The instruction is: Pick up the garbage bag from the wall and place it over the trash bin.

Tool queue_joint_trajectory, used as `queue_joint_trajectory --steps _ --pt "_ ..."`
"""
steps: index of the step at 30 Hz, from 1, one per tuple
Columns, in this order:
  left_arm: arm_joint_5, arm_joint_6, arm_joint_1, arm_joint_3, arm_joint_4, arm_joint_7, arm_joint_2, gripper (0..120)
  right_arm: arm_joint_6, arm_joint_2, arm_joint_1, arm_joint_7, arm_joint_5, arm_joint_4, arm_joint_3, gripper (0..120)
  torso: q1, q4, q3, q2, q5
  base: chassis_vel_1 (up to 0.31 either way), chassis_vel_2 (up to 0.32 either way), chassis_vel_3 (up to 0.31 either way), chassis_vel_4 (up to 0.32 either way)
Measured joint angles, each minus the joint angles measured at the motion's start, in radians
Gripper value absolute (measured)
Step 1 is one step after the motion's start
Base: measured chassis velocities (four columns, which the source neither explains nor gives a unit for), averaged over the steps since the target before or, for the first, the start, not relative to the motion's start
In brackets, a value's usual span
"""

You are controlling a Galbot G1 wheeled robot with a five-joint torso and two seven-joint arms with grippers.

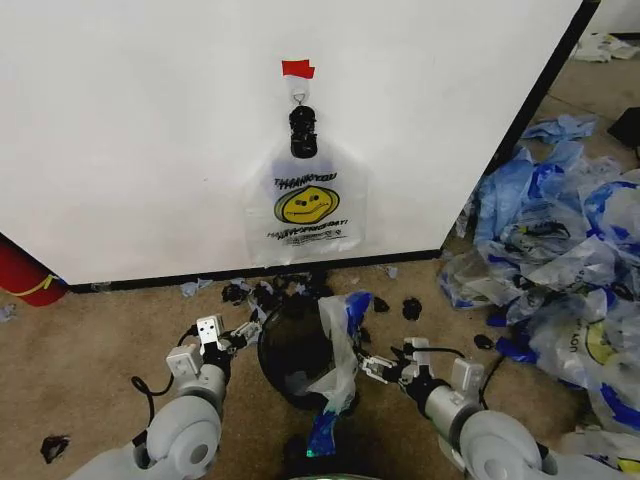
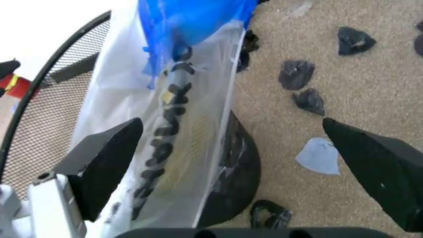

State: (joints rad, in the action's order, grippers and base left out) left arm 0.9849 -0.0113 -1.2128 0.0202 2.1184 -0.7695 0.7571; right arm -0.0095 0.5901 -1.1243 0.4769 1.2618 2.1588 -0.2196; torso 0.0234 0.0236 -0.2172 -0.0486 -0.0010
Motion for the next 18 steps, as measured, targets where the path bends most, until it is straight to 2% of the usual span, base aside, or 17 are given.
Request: queue_joint_trajectory --steps 9,18 --pt "-0.023 -0.005 -0.026 -0.004 -0.001 0.002 0.006 100 0.004 0.012 0.020 0.002 0.004 -0.028 -0.019 100 0.000 0.0001 0.000 0.000 0.0000 0.000 0.000 0.000 0.000" --pt "-0.066 -0.010 -0.080 -0.019 0.006 0.005 0.024 100 -0.011 0.044 0.101 0.041 0.036 -0.048 -0.096 100 0.000 0.0000 0.000 0.000 -0.0003 0.000 0.000 0.000 0.000"
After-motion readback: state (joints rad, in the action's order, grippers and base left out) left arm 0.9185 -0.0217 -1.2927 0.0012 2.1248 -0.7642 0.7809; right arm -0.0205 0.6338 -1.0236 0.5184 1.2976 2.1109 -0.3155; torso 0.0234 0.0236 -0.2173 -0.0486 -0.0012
